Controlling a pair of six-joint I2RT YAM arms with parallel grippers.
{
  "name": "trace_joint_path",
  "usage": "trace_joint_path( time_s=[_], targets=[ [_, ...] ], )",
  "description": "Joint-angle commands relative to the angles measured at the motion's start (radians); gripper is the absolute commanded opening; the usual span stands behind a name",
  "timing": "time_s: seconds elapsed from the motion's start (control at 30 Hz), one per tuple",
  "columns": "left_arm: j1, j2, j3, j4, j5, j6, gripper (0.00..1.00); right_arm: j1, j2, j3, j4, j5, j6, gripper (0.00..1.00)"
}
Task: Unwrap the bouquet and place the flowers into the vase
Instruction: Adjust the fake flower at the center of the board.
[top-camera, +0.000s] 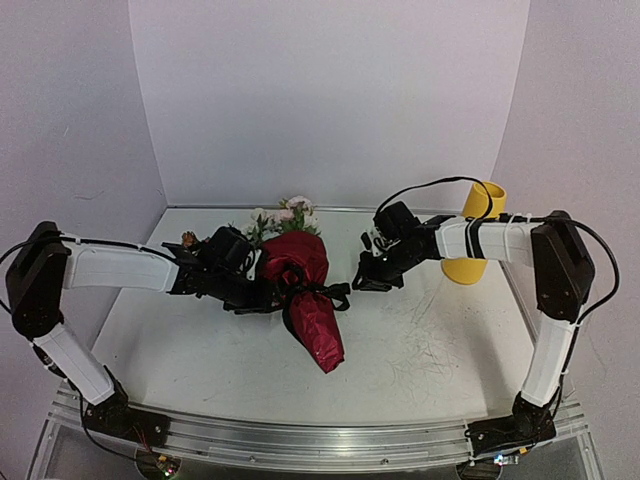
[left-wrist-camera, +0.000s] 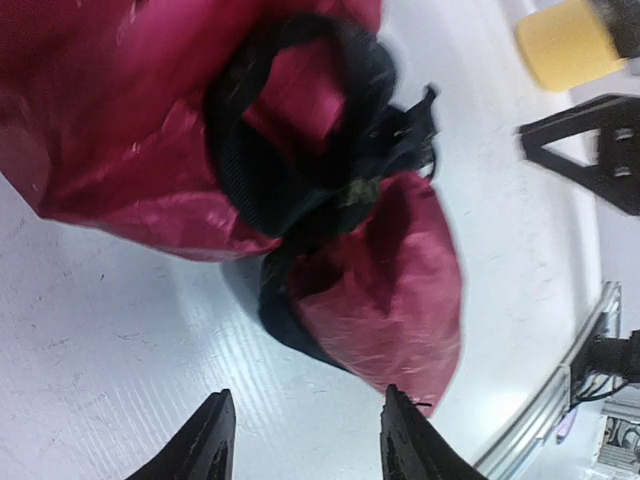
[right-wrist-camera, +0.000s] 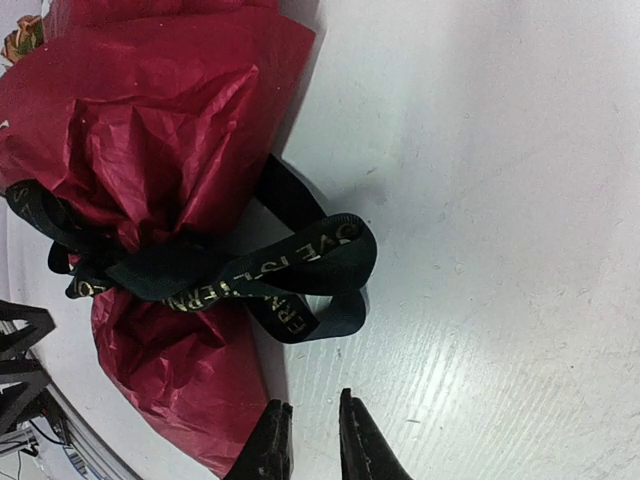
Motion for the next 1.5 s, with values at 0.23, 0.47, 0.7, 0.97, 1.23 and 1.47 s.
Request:
trace_joint_path(
  time_s=[0.23, 0.47, 0.7, 0.97, 1.23, 1.47],
  targets=[
    [-0.013, 0.163, 0.103, 0.035, -0.052, 0.041, 0.32, 0.009, -0.084, -0.028, -0.029, 0.013, 0.005, 0.2],
    [-0.015, 0.217, 0.129, 0.04, -0.051, 0.055, 0.27, 0.009, -0.105, -0.049, -0.028, 0.033, -0.013, 0.21],
    [-0.015, 0.247, 0.147, 0.041, -0.063, 0.046, 0.22, 0.009, -0.098, -0.041, -0.029, 0.034, -0.033, 0.22],
    [-0.016, 0.299, 0.18, 0.055, -0.02, 0.036, 0.27, 0.009, -0.061, -0.023, -0.03, 0.012, -0.056, 0.2],
    [-0.021, 0.353, 0.214, 0.055, -0.009, 0.025, 0.29, 0.009, -0.041, -0.002, -0.033, 0.012, -0.075, 0.2],
    [-0.026, 0.394, 0.237, 0.055, -0.034, 0.009, 0.24, 0.001, -0.004, 0.02, -0.041, 0.018, -0.096, 0.21]
  ],
)
